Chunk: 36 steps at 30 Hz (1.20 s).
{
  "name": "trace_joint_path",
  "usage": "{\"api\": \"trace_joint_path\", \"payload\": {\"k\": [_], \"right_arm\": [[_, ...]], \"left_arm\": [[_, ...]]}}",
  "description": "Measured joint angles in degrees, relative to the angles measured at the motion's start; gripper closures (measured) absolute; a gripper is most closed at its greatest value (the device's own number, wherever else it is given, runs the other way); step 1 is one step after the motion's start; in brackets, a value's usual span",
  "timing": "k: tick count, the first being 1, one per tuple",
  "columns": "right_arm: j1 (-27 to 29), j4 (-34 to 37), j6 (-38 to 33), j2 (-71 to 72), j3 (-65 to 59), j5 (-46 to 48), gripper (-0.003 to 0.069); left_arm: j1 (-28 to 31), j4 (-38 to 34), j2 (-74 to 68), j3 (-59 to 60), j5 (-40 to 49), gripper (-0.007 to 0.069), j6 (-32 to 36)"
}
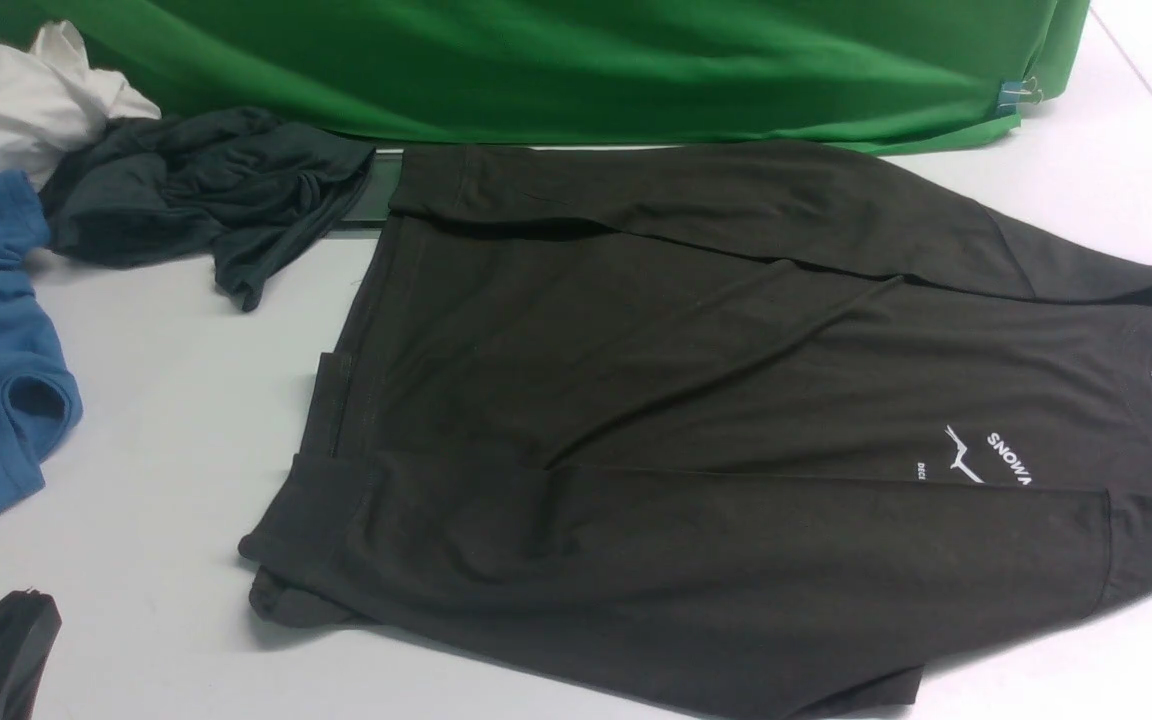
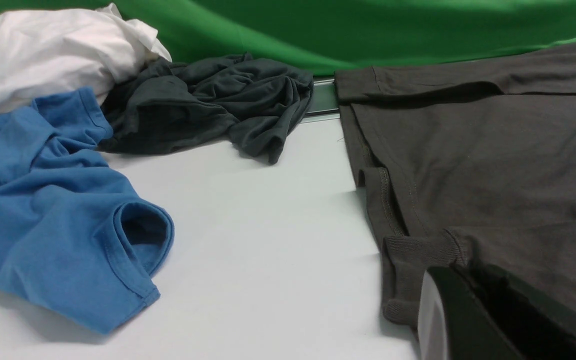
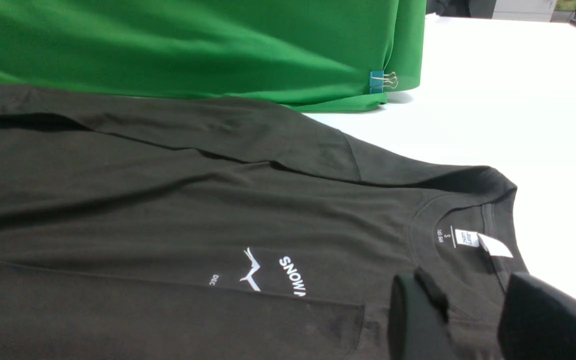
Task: Fold a long-sleeved shirt on a white desktop.
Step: 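Grasp the left edge of the dark T-shirt lying flat on the table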
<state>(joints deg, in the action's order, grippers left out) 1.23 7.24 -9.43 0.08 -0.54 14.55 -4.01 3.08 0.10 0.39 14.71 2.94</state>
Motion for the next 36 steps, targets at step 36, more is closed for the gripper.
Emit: {"api": "trace_joint_path", "payload": {"k": [36], "right_arm": [[0.0,-0.06,7.84,0.0,0.0,-10.01,0.0417]], "left_arm": [[0.0,0.0,0.04,0.0,0.0,0.0587,0.0]]}}
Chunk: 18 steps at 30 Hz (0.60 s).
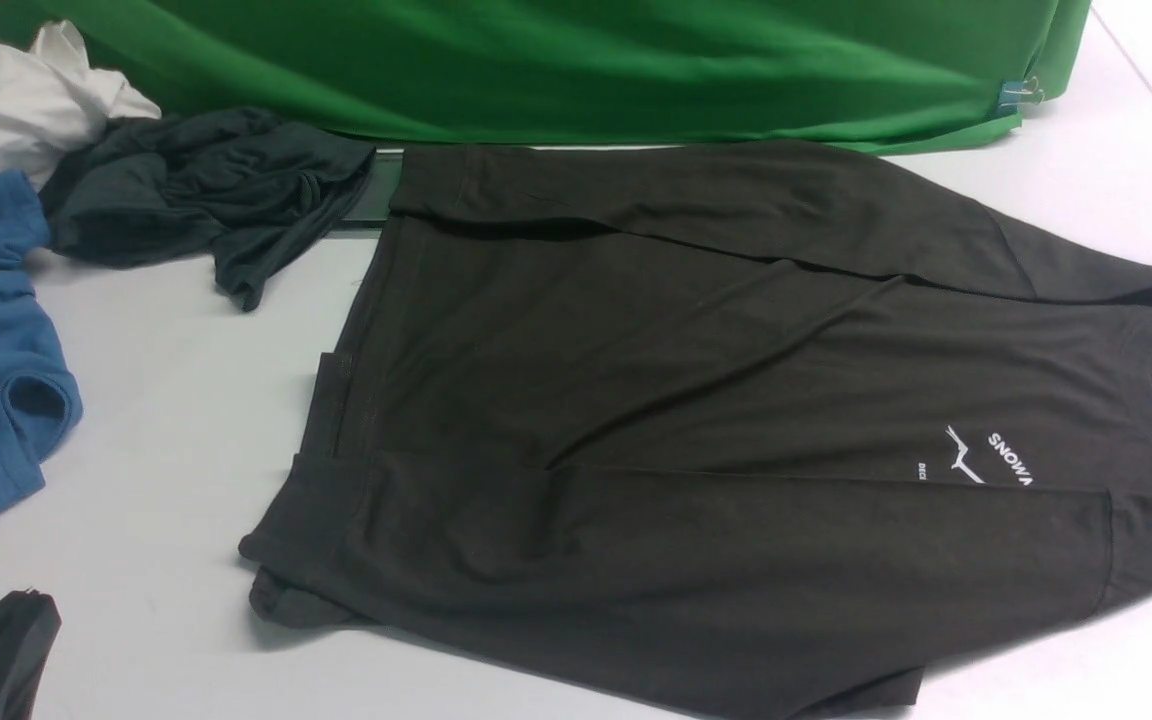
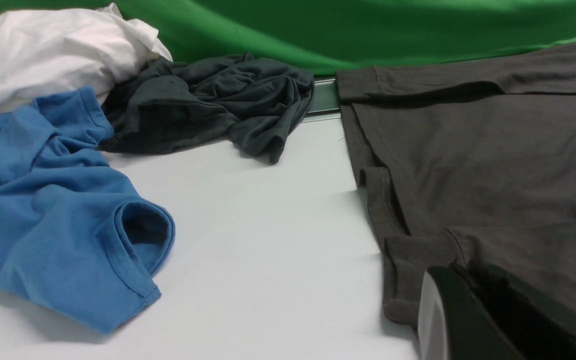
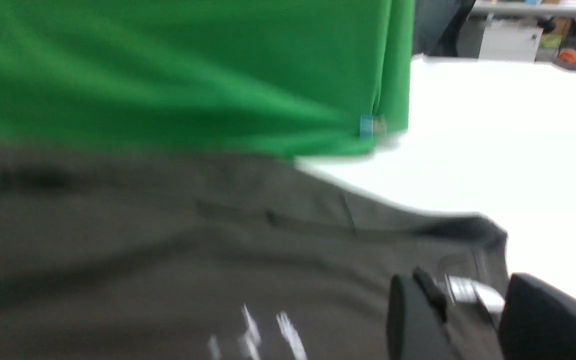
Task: Fold a long-sleeved shirt on a white desktop.
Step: 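Grasp the left edge of the dark T-shirt lying flat on the table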
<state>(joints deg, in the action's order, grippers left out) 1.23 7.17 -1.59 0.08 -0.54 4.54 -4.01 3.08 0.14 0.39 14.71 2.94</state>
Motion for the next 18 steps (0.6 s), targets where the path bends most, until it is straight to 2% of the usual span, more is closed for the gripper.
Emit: {"api": "trace_joint_path", "payload": {"k": [5,9,12,15,18], "right_arm": [[0.0,0.06,17.71,0.0,0.0,-12.28,0.0417],[0.0,0.11,22.08,0.0,0.0,-17.11,0.0417],[0.0,0.11,22.41,0.0,0.0,-21.77,0.0417],[0.0,0.11,22.48,0.0,0.0,-28.15,0.0417],[0.0,0.2,22.27,0.0,0.89,-30.52,0.0417]], "left_arm": [[0.0,0.0,0.0,0.0,0.0,0.0587,0.0],[0.0,-0.54,0.0,0.0,-2.54,0.0587,-0.18],[0.0,-4.37,0.0,0.0,-11.27,0.0587,-2.03],[0.0,-8.3,0.0,0.0,-25.52,0.0587,-4.13],[0.0,-9.8,0.0,0.0,-41.41,0.0587,-4.48]]}}
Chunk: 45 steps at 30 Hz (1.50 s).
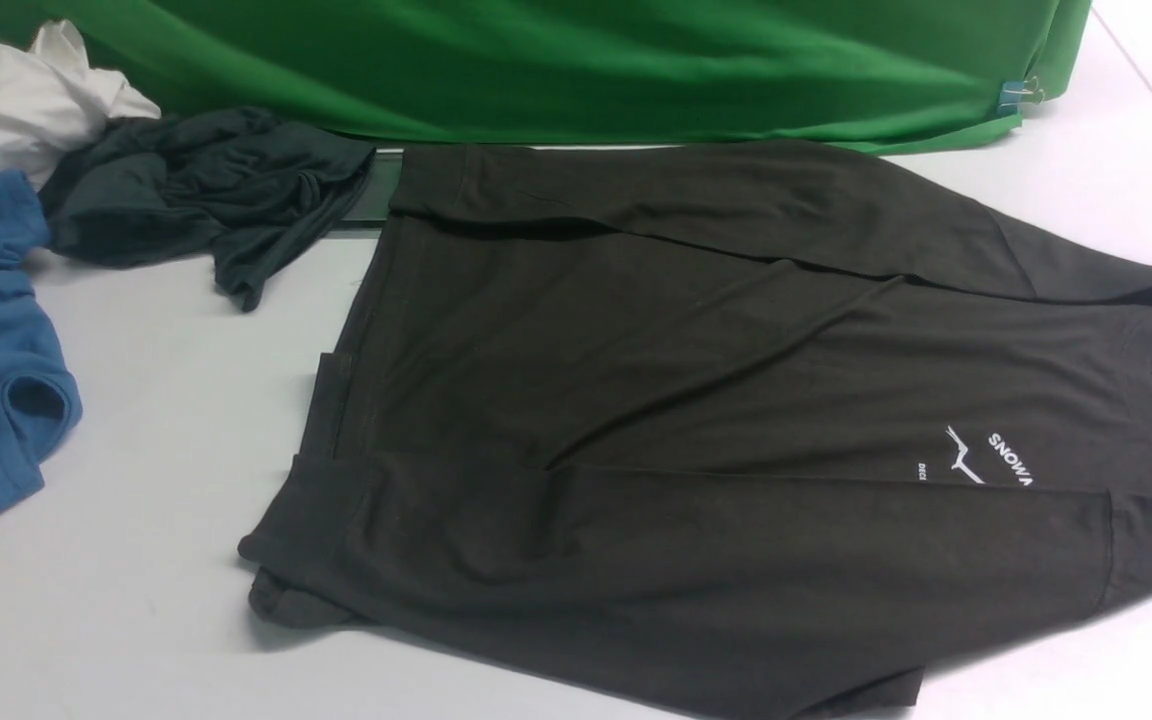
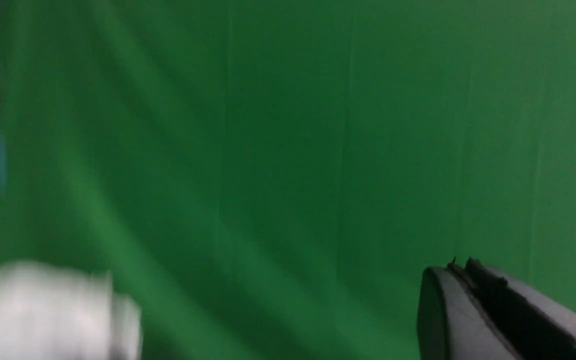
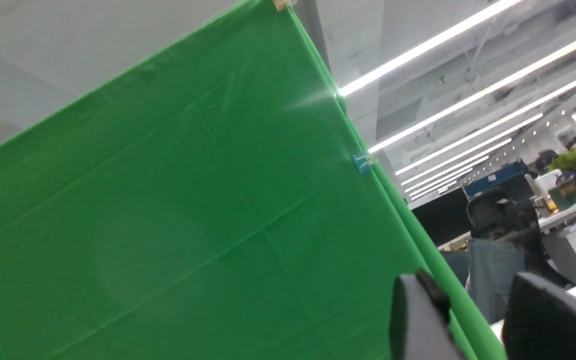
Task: Fold a long-sleeved shirt on a white desktop.
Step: 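Grasp the left edge of the dark T-shirt lying flat on the table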
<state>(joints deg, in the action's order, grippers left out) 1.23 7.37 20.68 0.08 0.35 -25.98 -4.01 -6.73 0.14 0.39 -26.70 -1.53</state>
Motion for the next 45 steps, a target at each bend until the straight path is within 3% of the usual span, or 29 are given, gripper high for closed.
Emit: {"api": "trace_joint_path", "payload": {"k": [2,4,6,11,18,19,22,25,28,33,36,40,45], "right_arm": [[0.0,0.05,-0.14,-0.51,2.6,1.06,0.0417],[0.0,0.05,-0.35,-2.39,7.93,2.85,0.0417],[0.0,0.05,-1.27,-6.44,15.31,6.21,0.0417],[0.0,0.05,-4.51,-17.6,31.37,16.3,0.0417],[0.0,0.0,-12.95,-35.52,52.6,39.48,0.0417],[0.0,0.0,-14.6,-39.26,54.74,43.69,0.0417],[-0.24,0.0,-16.16,-43.34,55.39,48.12,0.0417],[-2.07,-0.13,-17.64,-46.15,54.54,50.99,0.0417],[-5.53,-0.13,-19.06,-47.84,53.19,53.95,0.0417],[-13.05,-0.13,-19.8,-50.99,51.08,62.38,0.0417],[-16.61,-0.13,-19.86,-52.73,50.44,65.35,0.0417],[-20.27,-0.13,-20.19,-54.53,50.46,66.27,0.0417],[-22.27,-0.13,-20.68,-55.22,50.46,66.61,0.0417]], "left_arm": [[0.0,-1.32,0.0,0.0,-7.37,0.0587,-0.16],[0.0,-5.0,-0.19,-1.52,-9.25,0.0587,-2.38],[0.0,-8.8,-2.05,-6.96,-5.56,0.0587,-4.44],[0.0,-9.51,-8.73,-21.19,4.24,0.0587,-3.33],[0.0,-8.05,-27.74,-49.44,37.47,0.0587,-2.86],[0.0,-6.84,-32.82,-54.15,46.06,0.0587,-2.79],[0.0,-2.38,-41.22,-59.39,55.67,0.0587,-0.45],[0.0,1.55,-48.06,-61.56,56.79,0.0587,2.55],[0.0,2.68,-53.4,-61.89,58.65,0.0587,4.27],[0.0,2.92,-64.01,-62.11,69.55,0.0585,4.7],[0.0,3.27,-70.8,-62.11,74.35,0.0581,8.87],[0.0,2.43,-79.45,-62.12,76.21,0.0544,15.95],[0.0,2.41,-86.88,-62.17,76.03,0.046,17.47]]}}
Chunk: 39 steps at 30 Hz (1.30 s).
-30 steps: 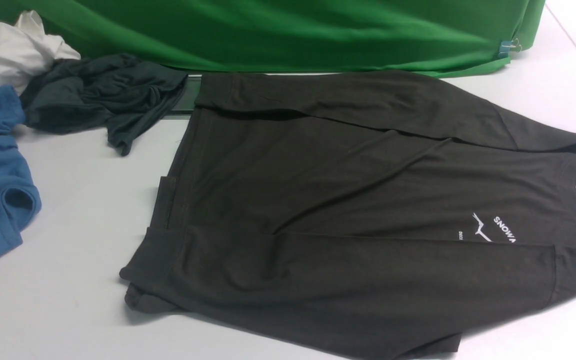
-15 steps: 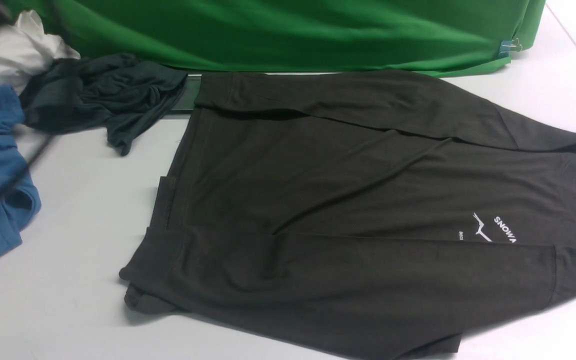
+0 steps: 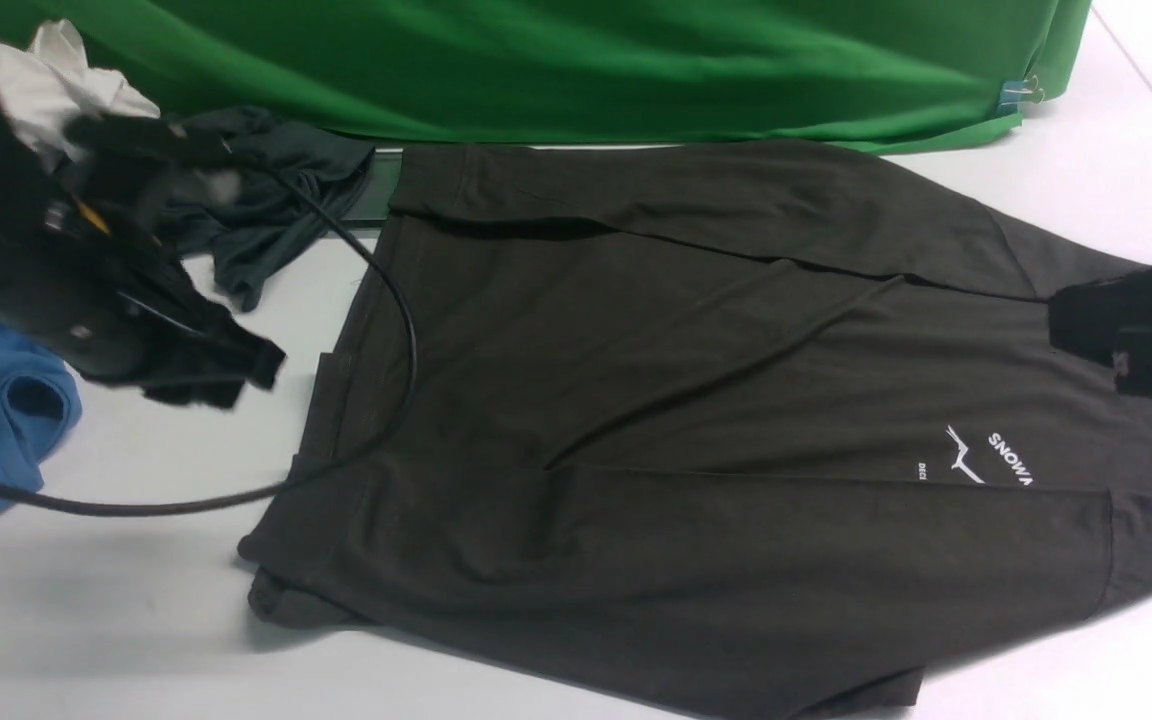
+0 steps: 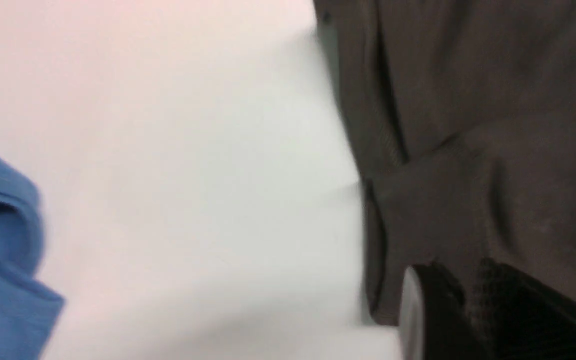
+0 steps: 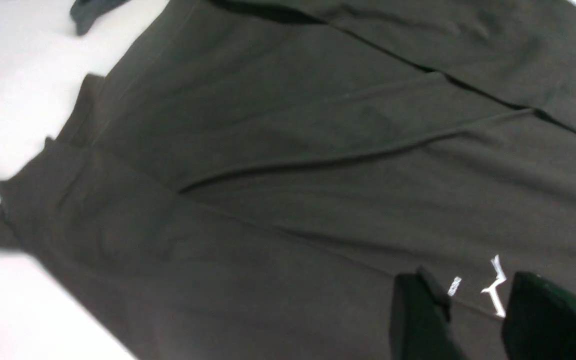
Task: Fold a long-sleeved shirt on a white desktop.
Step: 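Grasp the left edge of the dark T-shirt lying flat on the table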
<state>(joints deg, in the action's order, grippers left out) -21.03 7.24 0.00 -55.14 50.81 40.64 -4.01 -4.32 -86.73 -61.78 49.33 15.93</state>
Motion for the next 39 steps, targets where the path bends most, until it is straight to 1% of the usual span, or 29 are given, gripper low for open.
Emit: {"api": "trace_joint_path", "payload": {"k": [1,2,3,4,7,9,12,17,23,25,27,28,29,30,31,32,34,39], "right_arm": [[-0.26,0.0,0.0,0.01,0.0,0.24,0.0417],[-0.26,0.0,0.0,0.01,0.0,0.24,0.0417],[-0.28,0.0,0.0,0.01,0.0,0.51,0.0417],[-0.28,0.0,0.0,0.01,0.0,0.52,0.0417],[-0.28,0.0,0.0,0.01,0.0,0.56,0.0417],[-0.28,0.0,0.0,0.01,0.0,0.56,0.0417],[-0.28,0.0,0.0,0.01,0.0,0.63,0.0417],[-0.28,0.0,-0.41,0.01,0.0,0.76,0.0417],[-0.28,0.12,-0.41,0.01,0.0,1.68,0.0417],[-0.28,0.17,-0.43,0.01,0.0,2.24,0.0417],[-0.28,0.16,-0.48,0.01,0.0,2.62,0.0417],[-0.28,0.16,-0.48,0.01,0.0,2.63,0.0417],[-0.28,0.16,-0.48,0.01,0.0,2.63,0.0417],[-0.28,0.16,-0.48,0.01,0.0,2.63,0.0417],[-0.28,0.16,-0.48,0.01,0.0,2.67,0.0417],[-0.28,0.16,-0.48,0.01,0.0,2.67,0.0417],[-0.28,0.16,-0.48,0.01,0.0,2.75,0.0417],[-0.28,0.16,-0.54,0.01,0.0,2.94,0.0417]], "left_arm": [[0.0,-0.1,-2.48,0.0,0.0,0.0405,0.27],[0.0,-0.1,-3.07,0.0,0.0,0.0399,0.39],[0.0,-0.45,-5.02,0.0,-0.12,0.0344,1.51],[0.0,-0.95,-6.08,0.0,-0.12,0.0317,2.77],[0.0,-3.37,-9.46,0.0,-0.94,0.0235,9.54],[0.0,-5.13,-11.21,0.0,-2.88,0.0195,14.15],[0.0,-7.05,-13.08,0.0,-7.41,0.0165,17.29],[0.0,-7.57,-15.47,-0.08,-10.63,0.0163,18.33],[0.0,-7.62,-18.43,-0.12,-9.61,0.0211,18.33],[0.0,-8.39,-18.73,-0.12,-9.54,0.0268,18.8],[0.0,-9.4,-18.8,-0.12,-9.43,0.0353,20.28],[0.0,-9.4,-18.8,-0.12,-9.43,0.0361,20.35],[0.0,-9.84,-18.87,-0.12,-9.26,0.0428,20.99],[0.0,-9.88,-18.87,-0.12,-9.2,0.0438,20.99],[0.0,-10.09,-18.87,-0.12,-9.14,0.0508,21.29],[0.0,-10.14,-18.87,-0.18,-9.1,0.0551,21.39],[0.0,-10.14,-18.87,-0.18,-9.08,0.0575,21.46],[0.0,-10.22,-18.87,-1.43,-7.25,0.0577,21.56]]}}
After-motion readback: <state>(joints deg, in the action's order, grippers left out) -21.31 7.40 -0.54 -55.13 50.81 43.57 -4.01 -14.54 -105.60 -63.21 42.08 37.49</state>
